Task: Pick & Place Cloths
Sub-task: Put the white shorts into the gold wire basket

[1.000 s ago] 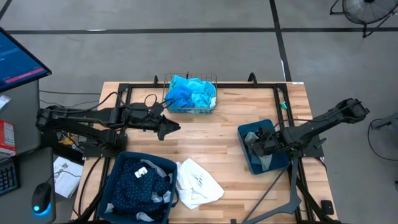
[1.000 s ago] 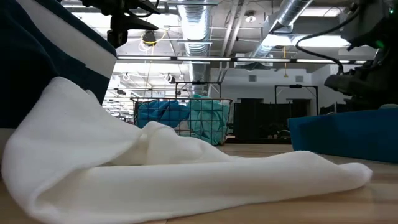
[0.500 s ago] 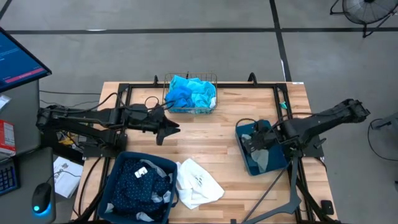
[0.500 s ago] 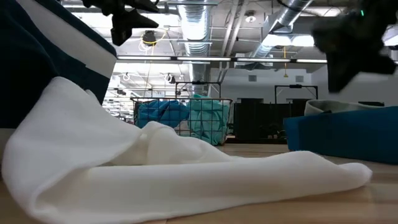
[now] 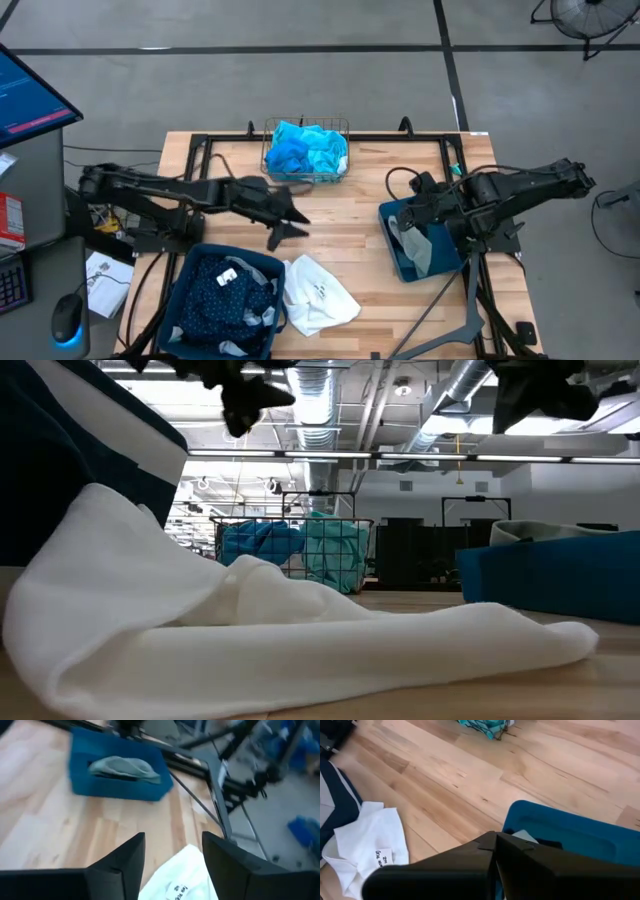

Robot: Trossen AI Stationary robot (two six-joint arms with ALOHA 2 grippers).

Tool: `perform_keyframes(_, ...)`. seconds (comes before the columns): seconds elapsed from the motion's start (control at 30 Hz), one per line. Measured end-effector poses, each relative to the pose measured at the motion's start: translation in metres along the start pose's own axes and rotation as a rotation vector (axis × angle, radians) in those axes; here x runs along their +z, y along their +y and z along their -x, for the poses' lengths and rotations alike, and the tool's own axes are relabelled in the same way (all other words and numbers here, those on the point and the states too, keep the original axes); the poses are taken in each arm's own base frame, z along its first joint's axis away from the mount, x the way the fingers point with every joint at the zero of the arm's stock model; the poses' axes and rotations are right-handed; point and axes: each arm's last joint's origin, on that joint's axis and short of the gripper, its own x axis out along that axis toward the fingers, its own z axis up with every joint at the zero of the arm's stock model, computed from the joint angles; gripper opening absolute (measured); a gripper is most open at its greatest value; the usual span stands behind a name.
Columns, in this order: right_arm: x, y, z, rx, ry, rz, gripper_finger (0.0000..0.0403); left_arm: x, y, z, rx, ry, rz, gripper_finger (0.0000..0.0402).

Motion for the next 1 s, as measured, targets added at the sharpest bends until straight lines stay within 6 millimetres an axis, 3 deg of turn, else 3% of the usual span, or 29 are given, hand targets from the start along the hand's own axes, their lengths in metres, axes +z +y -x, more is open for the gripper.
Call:
perform_keyframes(0.23, -0.002, -0.001, 0.001, -0.01, 0.01, 0.018, 0.0002, 0.005, -0.022, -0.045, -0.05, 0.117, -0.129, 0.0185)
perform_keyframes(0.43, -0.003, -0.001, 0.001, -0.009, 0.013, 0.086, 0.0005, -0.007, -0.028, -0.081, -0.041, 0.237, -0.133, 0.0185)
perform_keyframes(0.67, -0.003, -0.001, 0.001, -0.009, 0.013, 0.126, 0.0005, -0.04, -0.04, -0.118, -0.037, 0.356, -0.162, 0.0185)
perform_keyframes(1.0, -0.003, -0.001, 0.001, -0.008, 0.013, 0.151, 0.0005, -0.088, -0.051, -0.146, -0.003, 0.475, -0.251, 0.0184)
